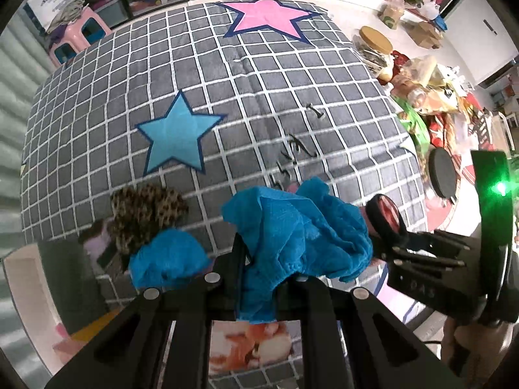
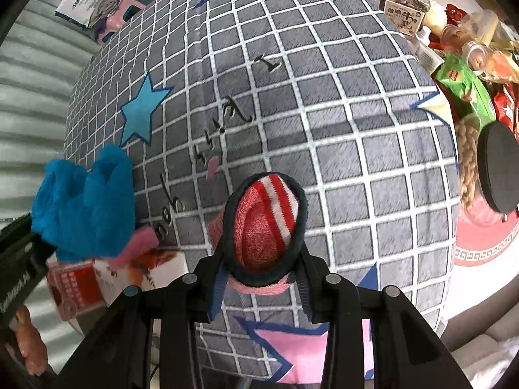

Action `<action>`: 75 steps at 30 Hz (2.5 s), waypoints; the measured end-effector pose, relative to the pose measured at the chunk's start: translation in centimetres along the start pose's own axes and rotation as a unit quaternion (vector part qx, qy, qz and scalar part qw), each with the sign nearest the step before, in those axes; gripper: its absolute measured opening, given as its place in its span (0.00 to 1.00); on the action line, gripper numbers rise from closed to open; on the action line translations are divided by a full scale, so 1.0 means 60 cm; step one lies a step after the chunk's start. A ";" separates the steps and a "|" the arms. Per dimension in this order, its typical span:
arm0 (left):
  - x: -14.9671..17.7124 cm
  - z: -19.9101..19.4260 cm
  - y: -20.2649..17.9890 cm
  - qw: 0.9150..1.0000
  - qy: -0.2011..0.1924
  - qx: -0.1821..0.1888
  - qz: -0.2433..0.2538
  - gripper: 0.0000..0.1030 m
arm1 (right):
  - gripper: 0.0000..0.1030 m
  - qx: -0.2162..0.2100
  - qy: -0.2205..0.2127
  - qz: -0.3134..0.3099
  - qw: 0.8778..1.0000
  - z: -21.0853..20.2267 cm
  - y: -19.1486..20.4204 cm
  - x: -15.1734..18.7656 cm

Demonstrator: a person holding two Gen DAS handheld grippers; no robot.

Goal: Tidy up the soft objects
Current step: 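Carry the red-striped cap and blue cloth with both tools over the white box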

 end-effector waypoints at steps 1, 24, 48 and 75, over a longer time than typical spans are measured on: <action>0.010 -0.005 0.002 1.000 -0.001 0.001 0.002 0.13 | 0.38 0.000 0.001 0.001 1.000 0.001 0.004 0.006; 0.251 -0.109 0.055 0.999 -0.027 0.024 0.030 0.13 | 0.38 0.013 0.020 -0.059 0.998 0.014 0.141 0.202; 0.347 -0.177 0.204 0.997 -0.073 0.004 -0.032 0.13 | 0.38 0.001 0.027 -0.168 0.985 0.022 0.310 0.289; 0.430 -0.206 0.401 0.972 -0.105 -0.015 -0.212 0.13 | 0.38 -0.003 0.041 -0.301 0.953 0.044 0.514 0.302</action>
Point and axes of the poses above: each gripper's, at about its wrist camera, not at the fingertips, and z roughly the way its jaws point, y to its left, x to its underside, the point moved 5 cm from there along z, roughly the way its jaws point, and after that the axes turned 8 degrees about -x, right-handed, at the moved point
